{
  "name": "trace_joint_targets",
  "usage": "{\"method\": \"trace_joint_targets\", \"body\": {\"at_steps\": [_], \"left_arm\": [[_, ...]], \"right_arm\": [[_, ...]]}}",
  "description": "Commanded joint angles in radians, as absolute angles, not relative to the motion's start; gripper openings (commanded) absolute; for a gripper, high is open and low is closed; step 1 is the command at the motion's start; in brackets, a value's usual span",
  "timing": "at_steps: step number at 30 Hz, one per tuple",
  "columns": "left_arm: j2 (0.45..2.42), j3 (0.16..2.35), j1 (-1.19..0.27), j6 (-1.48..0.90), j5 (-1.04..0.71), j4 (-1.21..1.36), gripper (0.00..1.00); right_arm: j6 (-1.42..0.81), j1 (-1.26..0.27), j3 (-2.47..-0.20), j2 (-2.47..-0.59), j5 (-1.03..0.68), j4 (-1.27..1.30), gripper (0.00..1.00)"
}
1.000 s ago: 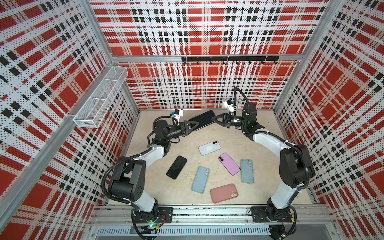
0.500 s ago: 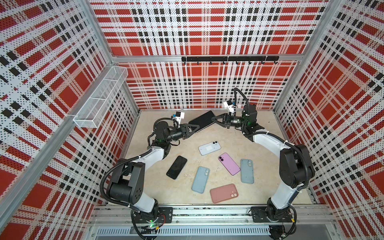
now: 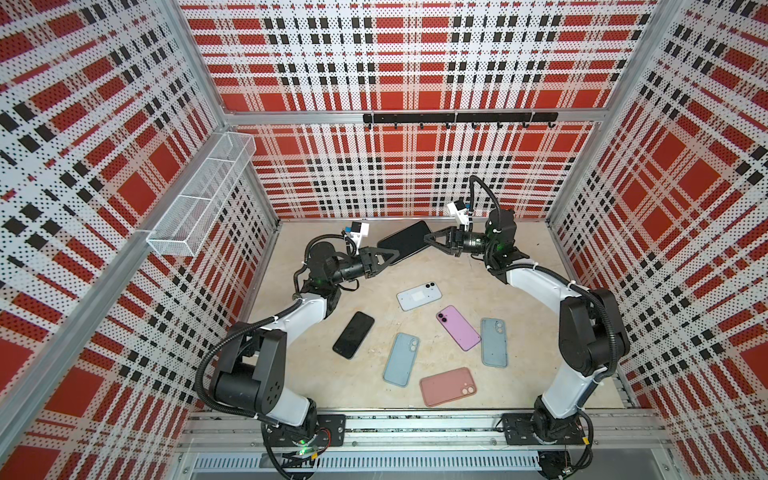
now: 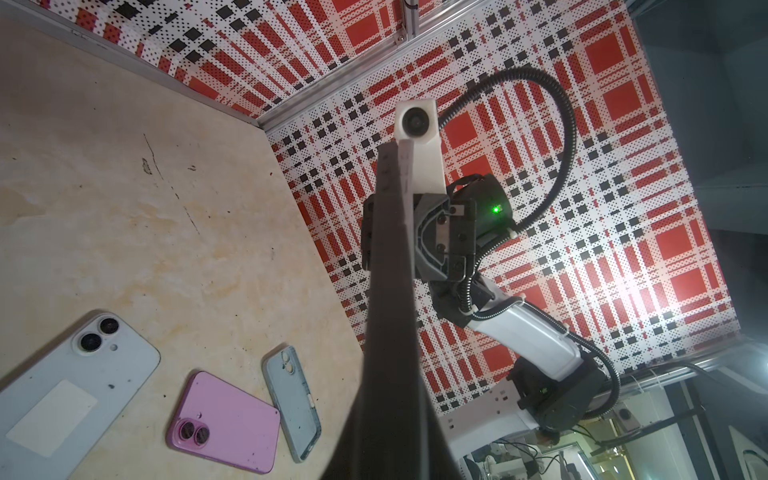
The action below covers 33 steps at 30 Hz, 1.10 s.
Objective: Put the phone into the phone case
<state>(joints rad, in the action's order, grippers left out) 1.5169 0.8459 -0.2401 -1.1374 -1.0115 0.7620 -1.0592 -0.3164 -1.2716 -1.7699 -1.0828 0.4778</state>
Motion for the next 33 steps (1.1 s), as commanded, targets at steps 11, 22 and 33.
{"method": "trace_joint_targets", "body": {"at_steps": [11, 22, 33], "left_arm": [[1.495, 0.882, -0.265, -1.109, -1.115, 0.736, 0.0], [1.499, 0.887, -0.275, -1.109, -1.098, 0.736, 0.0], [1.49, 0.896, -0.279, -1.11, -1.062, 0.737, 0.0]], "right_arm": [[-0.985, -0.308, -1.416, -1.814, -1.074, 0.548, 0.39], [-0.979, -0.312, -1.419, -1.831, -1.046, 0.542, 0.16], [-0.779, -0.33, -1.407, -1.789, -0.994, 0.359, 0.18]]}}
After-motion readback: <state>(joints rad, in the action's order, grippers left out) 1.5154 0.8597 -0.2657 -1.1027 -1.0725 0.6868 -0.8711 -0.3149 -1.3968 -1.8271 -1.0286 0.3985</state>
